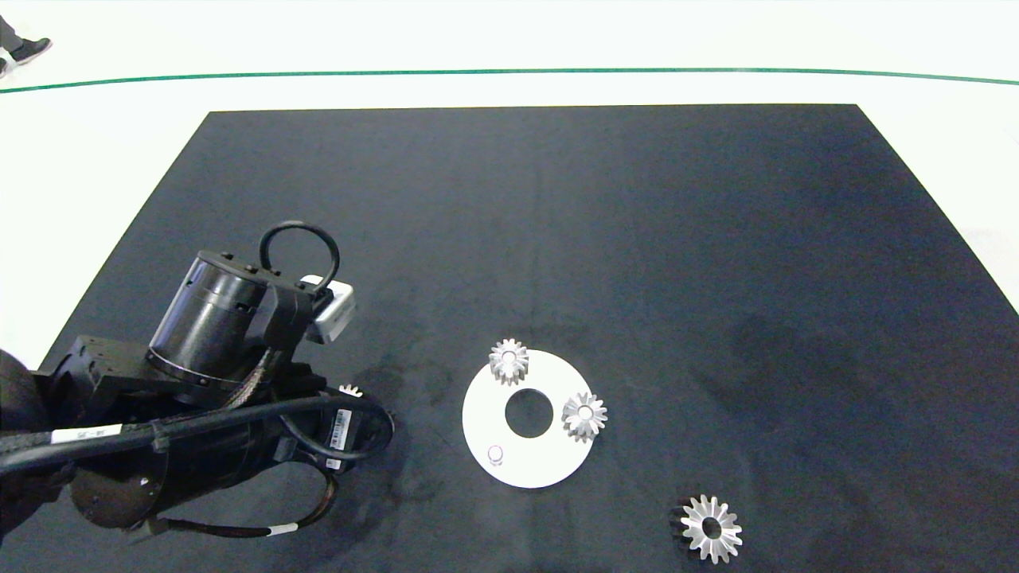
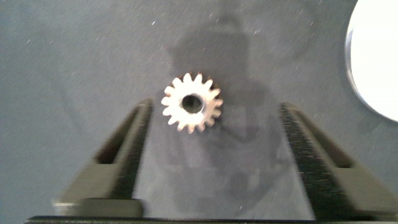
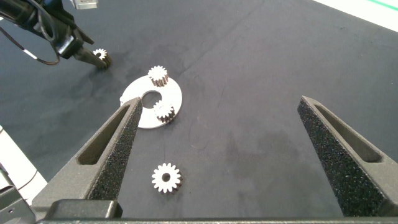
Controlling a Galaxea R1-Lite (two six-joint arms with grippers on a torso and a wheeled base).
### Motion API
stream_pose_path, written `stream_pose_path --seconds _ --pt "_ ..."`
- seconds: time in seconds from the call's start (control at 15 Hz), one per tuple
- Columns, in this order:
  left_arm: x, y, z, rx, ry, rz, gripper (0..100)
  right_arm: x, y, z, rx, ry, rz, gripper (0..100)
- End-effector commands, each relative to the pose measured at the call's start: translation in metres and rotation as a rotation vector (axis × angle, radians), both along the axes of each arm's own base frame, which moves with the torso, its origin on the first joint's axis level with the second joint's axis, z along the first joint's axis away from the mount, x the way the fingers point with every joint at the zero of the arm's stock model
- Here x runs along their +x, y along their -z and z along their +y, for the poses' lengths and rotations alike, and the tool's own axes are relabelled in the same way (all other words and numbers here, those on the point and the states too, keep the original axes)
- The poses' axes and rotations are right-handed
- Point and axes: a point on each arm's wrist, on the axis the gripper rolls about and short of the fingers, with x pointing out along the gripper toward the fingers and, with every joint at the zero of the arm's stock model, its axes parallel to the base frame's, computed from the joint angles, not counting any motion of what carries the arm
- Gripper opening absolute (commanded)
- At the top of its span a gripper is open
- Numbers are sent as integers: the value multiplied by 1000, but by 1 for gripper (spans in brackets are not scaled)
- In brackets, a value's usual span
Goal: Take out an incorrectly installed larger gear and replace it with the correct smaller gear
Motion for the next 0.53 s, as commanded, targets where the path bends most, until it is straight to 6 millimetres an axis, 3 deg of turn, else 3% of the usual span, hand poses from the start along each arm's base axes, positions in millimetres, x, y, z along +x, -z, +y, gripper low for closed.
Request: stream_pose_path --seconds 0.07,0.4,0.53 --pt "9 11 -6 16 -2 20 100 1 1 1 -5 1 2 100" --pt "15 31 -6 11 -18 12 99 1 1 1 -4 1 1 100" --pt "15 34 -4 19 -26 22 95 1 1 1 -4 1 1 100"
